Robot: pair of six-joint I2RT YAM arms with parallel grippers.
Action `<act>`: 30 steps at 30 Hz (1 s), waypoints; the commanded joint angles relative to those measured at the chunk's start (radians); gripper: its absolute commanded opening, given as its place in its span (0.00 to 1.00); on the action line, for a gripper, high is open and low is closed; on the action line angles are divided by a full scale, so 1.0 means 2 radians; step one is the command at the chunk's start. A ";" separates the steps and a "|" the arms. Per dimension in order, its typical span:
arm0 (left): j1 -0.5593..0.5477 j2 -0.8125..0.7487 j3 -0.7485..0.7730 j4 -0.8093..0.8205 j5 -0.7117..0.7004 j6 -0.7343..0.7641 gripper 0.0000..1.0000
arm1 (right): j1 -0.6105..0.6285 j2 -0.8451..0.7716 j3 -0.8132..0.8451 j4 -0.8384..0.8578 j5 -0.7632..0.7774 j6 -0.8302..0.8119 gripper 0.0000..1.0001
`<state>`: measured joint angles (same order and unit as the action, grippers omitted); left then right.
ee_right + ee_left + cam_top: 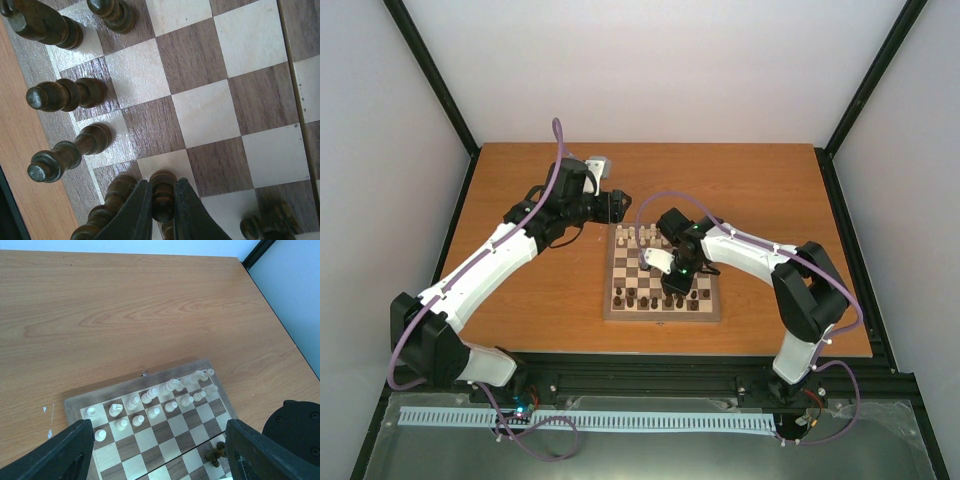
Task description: Set up the chess pieces on the board
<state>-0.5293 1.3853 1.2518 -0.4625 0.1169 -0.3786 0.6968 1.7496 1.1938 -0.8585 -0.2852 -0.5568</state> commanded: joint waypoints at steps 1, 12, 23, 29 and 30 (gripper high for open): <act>0.006 -0.014 0.016 0.013 0.003 -0.002 0.74 | 0.007 0.005 0.013 -0.001 -0.003 -0.003 0.07; 0.006 -0.011 0.015 0.014 0.009 -0.003 0.74 | 0.008 0.005 0.010 0.007 0.008 0.003 0.20; 0.006 -0.009 0.015 0.014 0.009 -0.002 0.74 | -0.011 -0.027 0.020 0.006 -0.002 0.008 0.24; 0.006 -0.010 0.015 0.015 0.014 -0.003 0.74 | -0.056 -0.039 0.017 0.020 0.015 0.022 0.24; 0.006 -0.010 0.015 0.014 0.014 -0.003 0.74 | -0.063 -0.039 0.016 0.023 0.019 0.025 0.24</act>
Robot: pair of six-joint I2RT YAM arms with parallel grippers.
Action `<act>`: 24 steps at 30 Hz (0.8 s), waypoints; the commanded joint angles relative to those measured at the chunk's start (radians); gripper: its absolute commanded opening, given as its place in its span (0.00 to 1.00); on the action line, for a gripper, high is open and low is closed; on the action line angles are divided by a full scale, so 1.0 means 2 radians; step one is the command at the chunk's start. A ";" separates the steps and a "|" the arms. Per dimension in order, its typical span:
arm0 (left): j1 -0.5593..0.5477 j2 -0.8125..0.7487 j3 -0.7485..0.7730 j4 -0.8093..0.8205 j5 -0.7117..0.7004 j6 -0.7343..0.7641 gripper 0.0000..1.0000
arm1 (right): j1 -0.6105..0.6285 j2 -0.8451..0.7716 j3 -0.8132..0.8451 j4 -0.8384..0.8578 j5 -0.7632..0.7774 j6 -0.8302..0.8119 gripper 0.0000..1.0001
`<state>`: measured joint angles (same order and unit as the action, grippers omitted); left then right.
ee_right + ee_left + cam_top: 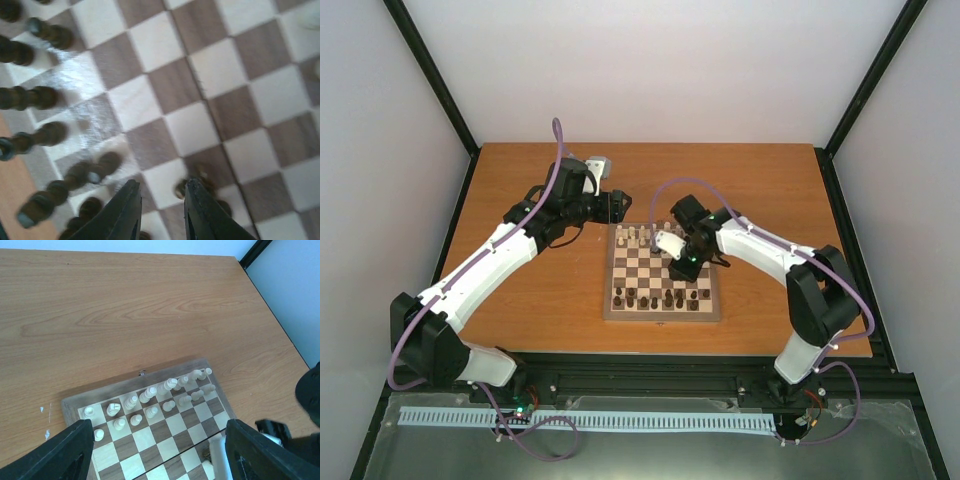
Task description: Set up the chess pieces on the board
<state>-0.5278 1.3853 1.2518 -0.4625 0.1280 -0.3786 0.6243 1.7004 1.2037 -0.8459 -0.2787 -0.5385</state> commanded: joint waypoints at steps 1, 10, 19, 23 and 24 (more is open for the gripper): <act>0.006 -0.009 0.015 0.014 0.009 -0.004 0.74 | -0.034 -0.016 0.010 0.020 0.022 0.018 0.24; 0.005 -0.009 0.015 0.015 0.013 -0.004 0.74 | -0.065 -0.017 -0.003 0.038 0.047 0.031 0.26; 0.005 -0.008 0.015 0.014 0.015 -0.004 0.74 | -0.070 -0.007 -0.009 0.029 0.051 0.029 0.26; 0.005 -0.008 0.015 0.014 0.015 -0.004 0.74 | -0.070 0.002 -0.013 0.026 0.050 0.029 0.26; 0.006 -0.008 0.015 0.015 0.015 -0.004 0.74 | -0.070 0.003 -0.013 0.026 0.051 0.028 0.26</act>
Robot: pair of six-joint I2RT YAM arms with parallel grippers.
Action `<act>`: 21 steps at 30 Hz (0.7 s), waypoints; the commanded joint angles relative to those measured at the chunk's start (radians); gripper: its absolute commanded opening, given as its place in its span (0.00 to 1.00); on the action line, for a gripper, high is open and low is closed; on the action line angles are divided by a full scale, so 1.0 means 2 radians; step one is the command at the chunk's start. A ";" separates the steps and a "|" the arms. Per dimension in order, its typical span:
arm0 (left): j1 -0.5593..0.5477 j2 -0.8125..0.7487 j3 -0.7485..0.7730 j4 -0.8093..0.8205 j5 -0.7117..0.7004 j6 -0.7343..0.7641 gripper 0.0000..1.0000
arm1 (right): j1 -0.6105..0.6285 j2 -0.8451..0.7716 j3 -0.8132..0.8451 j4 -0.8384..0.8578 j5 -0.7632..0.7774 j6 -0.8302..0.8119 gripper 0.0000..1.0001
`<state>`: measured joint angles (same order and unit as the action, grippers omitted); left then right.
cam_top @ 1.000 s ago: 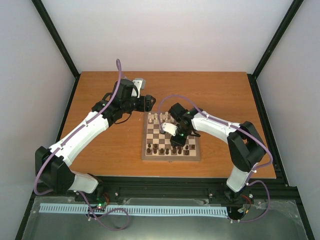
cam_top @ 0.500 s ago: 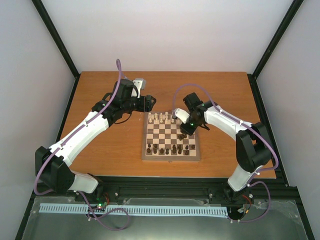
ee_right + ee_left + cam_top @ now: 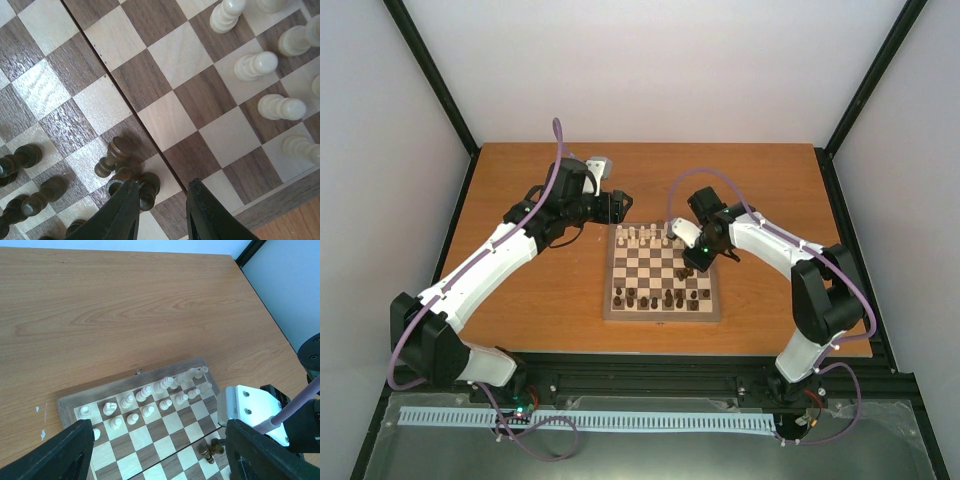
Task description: Set up the chess pieces on the board
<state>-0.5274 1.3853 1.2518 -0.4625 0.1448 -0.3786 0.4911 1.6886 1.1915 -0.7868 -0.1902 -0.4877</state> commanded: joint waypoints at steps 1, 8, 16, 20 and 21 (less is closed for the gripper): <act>0.005 -0.008 0.015 0.014 0.006 -0.004 0.74 | -0.003 0.009 -0.007 -0.004 0.008 0.003 0.26; 0.005 -0.007 0.015 0.015 0.008 -0.004 0.74 | -0.003 0.018 -0.008 -0.007 0.010 0.002 0.27; 0.005 -0.006 0.015 0.015 0.009 -0.004 0.74 | -0.003 0.024 -0.011 -0.012 0.008 0.003 0.32; 0.005 -0.005 0.015 0.015 0.009 -0.003 0.74 | -0.003 0.023 -0.015 -0.013 0.011 0.004 0.36; 0.005 -0.005 0.015 0.014 0.009 -0.004 0.74 | -0.003 0.023 -0.016 -0.012 0.013 0.004 0.36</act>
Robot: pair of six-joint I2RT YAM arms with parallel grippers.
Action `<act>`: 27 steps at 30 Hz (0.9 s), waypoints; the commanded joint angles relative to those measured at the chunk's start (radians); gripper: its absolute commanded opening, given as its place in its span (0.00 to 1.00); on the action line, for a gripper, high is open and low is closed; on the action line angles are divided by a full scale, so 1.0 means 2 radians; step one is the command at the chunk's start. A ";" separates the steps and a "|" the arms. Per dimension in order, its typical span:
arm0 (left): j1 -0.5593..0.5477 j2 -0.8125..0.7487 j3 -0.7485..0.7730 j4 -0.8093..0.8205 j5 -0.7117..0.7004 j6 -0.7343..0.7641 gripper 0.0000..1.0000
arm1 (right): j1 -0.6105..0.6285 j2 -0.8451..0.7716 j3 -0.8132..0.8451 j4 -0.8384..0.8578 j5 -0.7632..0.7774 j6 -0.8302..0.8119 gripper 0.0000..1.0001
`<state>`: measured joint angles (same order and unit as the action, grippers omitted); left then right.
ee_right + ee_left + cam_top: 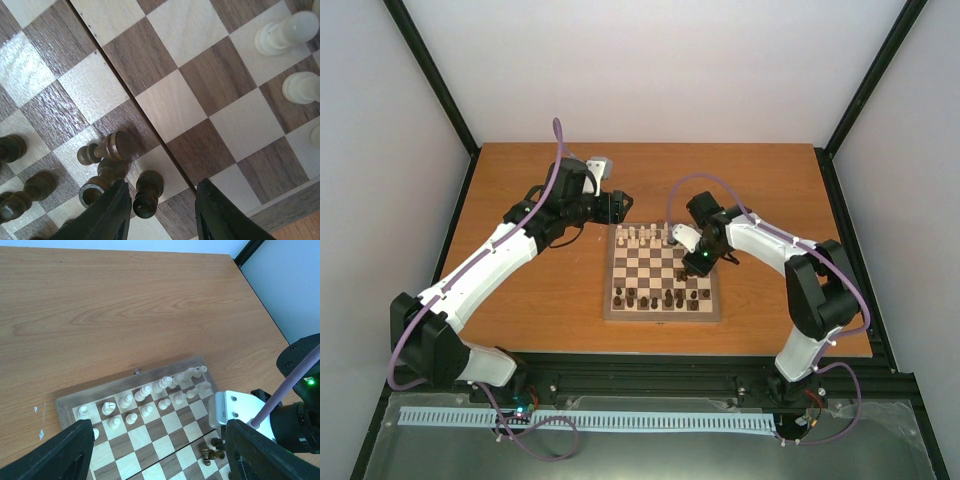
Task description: Set up the chess pieces on the board
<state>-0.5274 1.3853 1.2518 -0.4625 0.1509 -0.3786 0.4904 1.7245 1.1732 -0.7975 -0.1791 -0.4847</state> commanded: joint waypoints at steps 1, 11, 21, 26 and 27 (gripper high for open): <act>0.006 -0.005 0.015 0.015 0.006 -0.003 0.75 | -0.003 0.004 -0.008 -0.007 0.009 0.003 0.36; 0.005 -0.005 0.015 0.015 0.007 -0.004 0.75 | -0.004 -0.017 -0.010 -0.006 0.020 0.004 0.18; 0.006 -0.006 0.015 0.015 0.007 -0.003 0.74 | -0.002 -0.053 0.031 -0.029 -0.005 -0.014 0.14; 0.005 -0.006 0.015 0.014 0.005 -0.003 0.75 | 0.020 -0.048 0.051 -0.036 -0.030 -0.019 0.13; 0.005 -0.005 0.015 0.015 0.005 -0.003 0.75 | 0.024 -0.043 0.056 -0.038 -0.029 -0.018 0.13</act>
<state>-0.5274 1.3853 1.2518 -0.4625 0.1547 -0.3786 0.5011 1.6398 1.2377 -0.8444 -0.1921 -0.5060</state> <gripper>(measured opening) 0.746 0.128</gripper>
